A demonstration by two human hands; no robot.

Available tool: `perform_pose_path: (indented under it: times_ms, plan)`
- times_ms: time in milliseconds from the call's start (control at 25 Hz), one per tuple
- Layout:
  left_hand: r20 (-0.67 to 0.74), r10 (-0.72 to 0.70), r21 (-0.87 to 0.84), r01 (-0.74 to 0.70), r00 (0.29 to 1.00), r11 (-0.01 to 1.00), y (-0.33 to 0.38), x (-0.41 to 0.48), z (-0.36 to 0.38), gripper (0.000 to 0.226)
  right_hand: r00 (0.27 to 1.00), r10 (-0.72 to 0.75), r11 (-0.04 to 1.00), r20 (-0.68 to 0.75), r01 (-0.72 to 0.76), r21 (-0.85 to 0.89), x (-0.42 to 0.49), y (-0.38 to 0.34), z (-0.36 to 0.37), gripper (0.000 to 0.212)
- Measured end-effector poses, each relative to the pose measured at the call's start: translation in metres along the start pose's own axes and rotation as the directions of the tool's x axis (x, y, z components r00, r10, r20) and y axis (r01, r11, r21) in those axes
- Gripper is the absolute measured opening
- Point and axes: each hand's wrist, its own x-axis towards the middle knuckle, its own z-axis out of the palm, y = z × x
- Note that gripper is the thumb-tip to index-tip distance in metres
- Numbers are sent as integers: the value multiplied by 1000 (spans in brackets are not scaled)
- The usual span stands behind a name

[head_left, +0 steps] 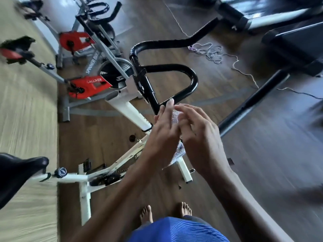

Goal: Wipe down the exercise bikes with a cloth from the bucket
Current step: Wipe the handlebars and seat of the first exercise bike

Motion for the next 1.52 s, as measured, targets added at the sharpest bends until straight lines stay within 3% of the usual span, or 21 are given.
perform_pose_path:
  times_ms: [40,80,160,200,280,320,360,440,600,720,880,1120,1200,1320,1520]
  plan:
    - [-22,-5,-206,1,1000,979,-2,0,-6,56,998,24,1000,52,-23,-11,3,-6,2,35]
    - [-38,-45,-451,23,998,892,-4,0,-13,41,992,57,998,108,-53,-36,6,-11,6,34]
    - [-77,-87,-630,19,993,776,-14,3,-27,38,965,129,980,229,-89,-176,12,-18,17,32]
    - [-111,-67,-625,-17,992,781,-20,7,-35,37,946,170,957,276,-92,-274,14,-20,25,33]
    - [-134,-175,-671,41,975,741,-25,18,-48,38,919,247,898,306,-98,-430,17,-22,43,43]
    - [-195,-179,-611,23,964,791,-30,27,-54,40,916,279,874,289,-118,-472,18,-22,53,50]
    - [-274,-115,-443,-19,955,896,-36,34,-60,41,917,303,853,260,-139,-503,19,-22,62,57]
    - [-278,94,-88,-122,956,989,-53,49,-68,45,934,287,816,215,-120,-565,21,-23,77,65]
    - [-116,310,248,-274,944,929,-76,57,-73,55,950,192,767,245,11,-641,14,-15,75,80]
    - [-72,342,267,-312,937,912,-81,55,-70,60,941,183,733,286,63,-677,1,-9,63,75]
    - [-110,331,244,-298,937,923,-80,52,-63,59,970,142,789,198,10,-614,15,-7,75,72]
    - [-97,349,292,-309,932,905,-87,44,-50,67,981,-181,723,70,181,-667,-35,39,58,66]
    - [-123,345,314,-293,931,903,-87,42,-44,67,973,-226,713,37,191,-675,-48,52,48,63]
    - [-209,428,369,-334,879,867,-83,33,-31,51,979,-201,738,-41,124,-663,-57,57,42,55]
    - [-83,606,456,-511,791,729,-86,8,-2,40,965,-207,801,-162,72,-594,-55,62,42,41]
